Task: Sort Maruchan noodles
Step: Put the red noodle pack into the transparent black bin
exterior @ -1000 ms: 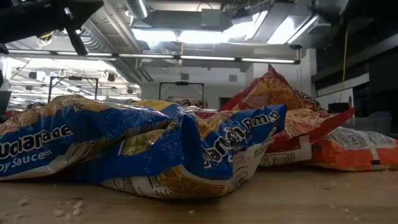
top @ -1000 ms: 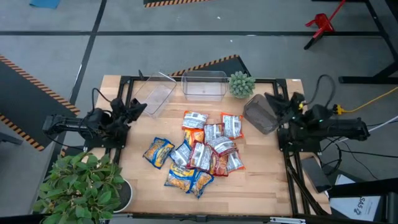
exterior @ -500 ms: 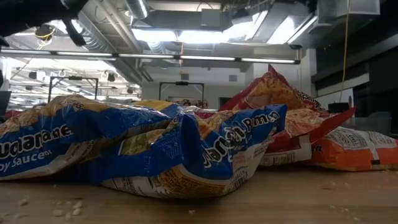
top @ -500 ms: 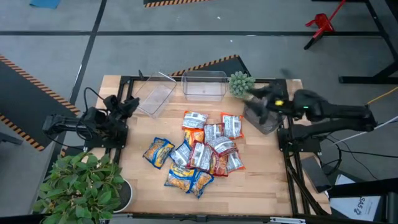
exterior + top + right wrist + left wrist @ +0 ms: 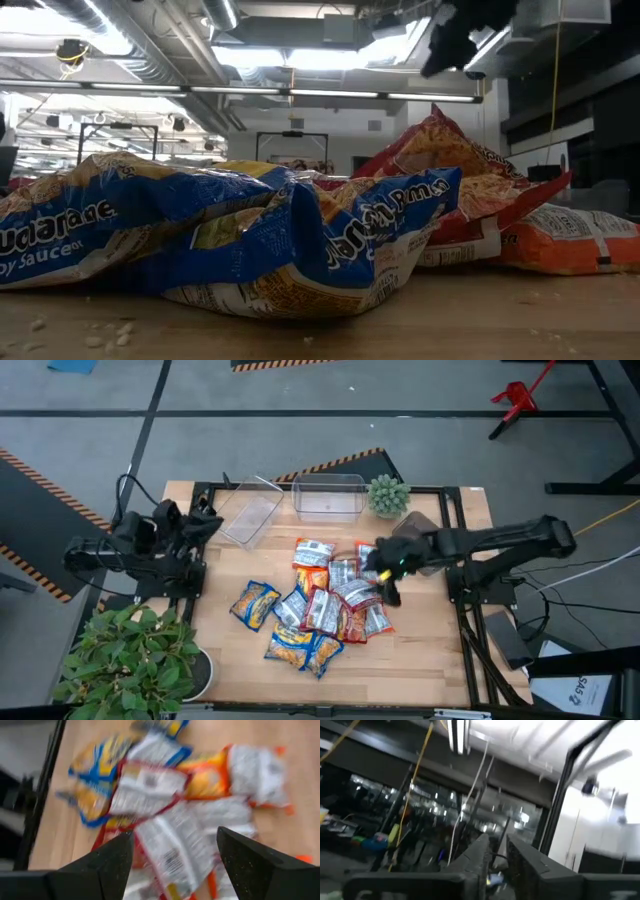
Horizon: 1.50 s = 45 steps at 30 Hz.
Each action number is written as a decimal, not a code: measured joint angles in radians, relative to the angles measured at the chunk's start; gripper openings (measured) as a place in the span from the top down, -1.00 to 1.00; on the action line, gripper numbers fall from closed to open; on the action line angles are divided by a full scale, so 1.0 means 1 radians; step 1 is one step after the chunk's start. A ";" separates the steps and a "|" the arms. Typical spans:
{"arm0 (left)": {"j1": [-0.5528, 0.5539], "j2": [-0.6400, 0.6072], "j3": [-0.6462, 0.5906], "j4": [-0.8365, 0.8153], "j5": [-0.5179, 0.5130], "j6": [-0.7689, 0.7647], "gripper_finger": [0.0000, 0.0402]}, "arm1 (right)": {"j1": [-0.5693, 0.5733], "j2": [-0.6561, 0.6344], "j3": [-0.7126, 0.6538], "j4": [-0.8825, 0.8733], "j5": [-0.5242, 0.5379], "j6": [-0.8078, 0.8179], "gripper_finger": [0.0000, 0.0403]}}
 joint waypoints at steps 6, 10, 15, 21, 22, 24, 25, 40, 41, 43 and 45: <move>0.000 0.033 0.049 -0.096 0.001 0.082 0.46 | 0.074 0.100 0.000 -0.013 0.017 -0.023 -0.47; 0.000 0.034 0.050 -0.096 -0.013 0.124 0.39 | 0.113 0.153 0.000 -0.021 0.064 -0.024 -0.53; 0.000 0.033 0.050 -0.097 -0.058 0.139 0.37 | 0.133 0.218 0.000 -0.018 0.141 -0.023 -0.56; 0.000 0.033 0.050 -0.097 -0.090 0.140 0.37 | 0.133 0.297 0.000 -0.013 0.174 -0.014 -0.56; 0.000 0.033 0.050 -0.097 -0.092 0.139 0.37 | 0.133 0.308 -0.001 -0.012 0.182 -0.014 -0.56; 0.000 0.033 0.050 -0.097 -0.094 0.134 0.37 | 0.133 0.331 0.000 -0.012 0.222 -0.015 -0.56; 0.000 0.033 0.050 -0.097 -0.094 0.133 0.37 | 0.133 0.341 -0.001 -0.013 0.250 -0.006 -0.56; 0.000 0.033 0.050 -0.097 -0.092 0.122 0.36 | 0.129 0.365 0.000 -0.016 0.312 0.171 0.14; 0.000 0.033 0.050 -0.097 -0.092 0.122 0.36 | 0.129 0.364 0.000 -0.016 0.304 0.172 0.24; 0.000 0.033 0.050 -0.097 -0.092 0.122 0.36 | 0.129 0.364 0.008 -0.029 0.282 0.187 0.43; 0.000 0.033 0.050 -0.097 -0.092 0.122 0.36 | 0.130 0.364 0.025 -0.055 0.268 0.190 0.52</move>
